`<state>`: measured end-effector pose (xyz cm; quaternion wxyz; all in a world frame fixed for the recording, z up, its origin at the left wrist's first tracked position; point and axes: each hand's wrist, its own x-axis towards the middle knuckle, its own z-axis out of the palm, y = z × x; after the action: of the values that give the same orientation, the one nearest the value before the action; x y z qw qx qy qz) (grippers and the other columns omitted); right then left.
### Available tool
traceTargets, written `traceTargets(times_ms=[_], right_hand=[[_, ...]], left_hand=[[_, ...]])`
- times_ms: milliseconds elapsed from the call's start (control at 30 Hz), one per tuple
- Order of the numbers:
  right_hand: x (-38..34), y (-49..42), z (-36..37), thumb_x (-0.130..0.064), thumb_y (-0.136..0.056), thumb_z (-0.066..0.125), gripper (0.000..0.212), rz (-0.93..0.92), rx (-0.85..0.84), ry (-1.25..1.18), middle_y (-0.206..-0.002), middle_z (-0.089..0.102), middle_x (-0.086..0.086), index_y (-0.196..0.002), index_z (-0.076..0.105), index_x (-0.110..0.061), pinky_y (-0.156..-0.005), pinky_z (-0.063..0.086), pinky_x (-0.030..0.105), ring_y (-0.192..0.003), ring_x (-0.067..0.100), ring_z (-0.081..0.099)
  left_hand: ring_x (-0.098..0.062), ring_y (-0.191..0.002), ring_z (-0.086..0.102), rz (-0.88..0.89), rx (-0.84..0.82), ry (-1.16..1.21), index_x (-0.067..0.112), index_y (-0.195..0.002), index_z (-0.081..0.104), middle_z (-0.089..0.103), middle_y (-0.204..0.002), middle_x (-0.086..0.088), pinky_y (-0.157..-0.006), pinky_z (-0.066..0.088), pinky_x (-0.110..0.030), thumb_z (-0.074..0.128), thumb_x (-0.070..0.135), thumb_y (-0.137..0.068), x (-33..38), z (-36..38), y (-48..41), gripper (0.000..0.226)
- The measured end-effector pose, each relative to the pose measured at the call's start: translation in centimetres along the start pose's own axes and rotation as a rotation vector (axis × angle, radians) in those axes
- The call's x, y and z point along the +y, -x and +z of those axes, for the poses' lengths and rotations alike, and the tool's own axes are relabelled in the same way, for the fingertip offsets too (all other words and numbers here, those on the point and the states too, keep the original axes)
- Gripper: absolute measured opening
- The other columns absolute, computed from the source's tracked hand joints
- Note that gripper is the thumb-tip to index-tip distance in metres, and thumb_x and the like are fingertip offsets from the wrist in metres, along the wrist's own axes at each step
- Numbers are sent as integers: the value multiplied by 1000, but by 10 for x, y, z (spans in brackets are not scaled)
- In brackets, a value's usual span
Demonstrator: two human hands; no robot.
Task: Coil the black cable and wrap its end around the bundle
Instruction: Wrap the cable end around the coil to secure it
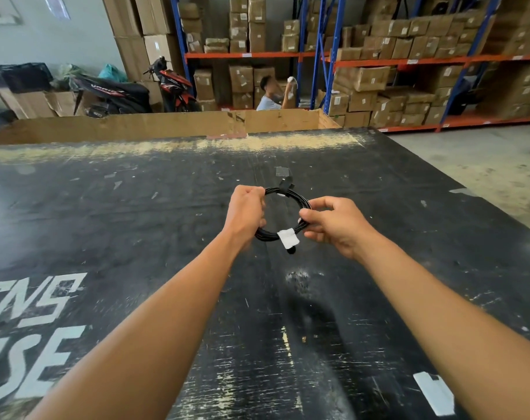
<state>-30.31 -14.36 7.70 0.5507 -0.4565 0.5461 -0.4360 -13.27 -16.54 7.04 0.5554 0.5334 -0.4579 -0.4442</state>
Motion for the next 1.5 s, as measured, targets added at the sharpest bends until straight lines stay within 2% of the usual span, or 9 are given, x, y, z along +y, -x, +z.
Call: traceTargets(times_ms=[133, 200, 233, 300, 467, 867, 1100, 1300, 1500], right_hand=[[6, -16, 3, -1, -86, 70, 17, -30, 103, -68, -95, 67, 19, -99, 61, -6, -51, 58, 22, -74, 23, 68], [10, -23, 6, 1, -85, 70, 15, -30, 111, -41, -92, 67, 18, -93, 60, -8, -53, 59, 22, -76, 24, 68], [12, -26, 9, 2, -85, 70, 16, -31, 112, -20, -92, 67, 17, -92, 60, -8, -53, 60, 23, -78, 25, 69], [20, -35, 17, 2, -83, 72, 17, -35, 118, 22, -97, 67, 17, -89, 61, -10, -52, 59, 24, -84, 28, 72], [34, -65, 44, 0, -80, 76, 19, -8, 127, 57, -102, 67, 18, -80, 61, -11, -49, 55, 22, -88, 31, 73], [67, -138, 66, -5, -78, 76, 14, 106, 230, 161, -96, 71, 15, -73, 65, -11, -72, 64, 41, -66, 23, 73], [71, -159, 74, -5, -79, 76, 16, 143, 275, 170, -83, 67, 6, -71, 63, -11, -72, 63, 37, -57, 15, 67], [72, -167, 79, -12, -79, 77, 22, 119, 307, 272, -64, 66, -2, -62, 66, -20, -71, 62, 32, -57, 19, 72], [74, -166, 80, -19, -80, 74, 19, 78, 297, 372, -60, 71, 3, -62, 67, -22, -79, 61, 36, -58, 21, 74]], left_hand=[[-13, -54, 41, -199, -65, -22, 14, -67, 51, 47, -68, -4, -49, 40, -23, 50, 0, -87, -11, -17, 10, 24], [-13, -56, 48, -266, -68, -28, 10, -82, 59, 53, -73, -6, -56, 53, -28, 61, 3, -90, -22, -29, 15, 10], [-14, -58, 54, -276, -20, -3, 7, -94, 60, 58, -78, -8, -61, 57, -29, 67, 6, -89, -27, -35, 16, 9], [-18, -67, 66, -277, 128, 44, 3, -105, 59, 67, -94, -14, -66, 61, -31, 76, 6, -82, -35, -45, 14, 28], [-21, -66, 72, -277, 318, -38, 9, -79, 67, 73, -91, -15, -72, 62, -33, 83, 5, -73, -47, -60, -6, 17], [-22, -74, 74, -413, 344, -122, 7, -87, 72, 73, -91, -13, -75, 62, -35, 80, 9, -78, -92, -64, -74, 12], [-19, -67, 74, -395, 387, -255, 17, -73, 72, 73, -73, -3, -75, 61, -34, 80, 18, -77, -106, -57, -97, 9], [-13, -61, 73, -385, 411, -318, 17, -78, 72, 72, -70, 1, -76, 61, -35, 81, 23, -75, -111, -58, -108, 12], [-14, -67, 73, -396, 422, -332, 17, -74, 70, 72, -65, 1, -77, 61, -37, 80, 29, -75, -116, -59, -110, 15]])
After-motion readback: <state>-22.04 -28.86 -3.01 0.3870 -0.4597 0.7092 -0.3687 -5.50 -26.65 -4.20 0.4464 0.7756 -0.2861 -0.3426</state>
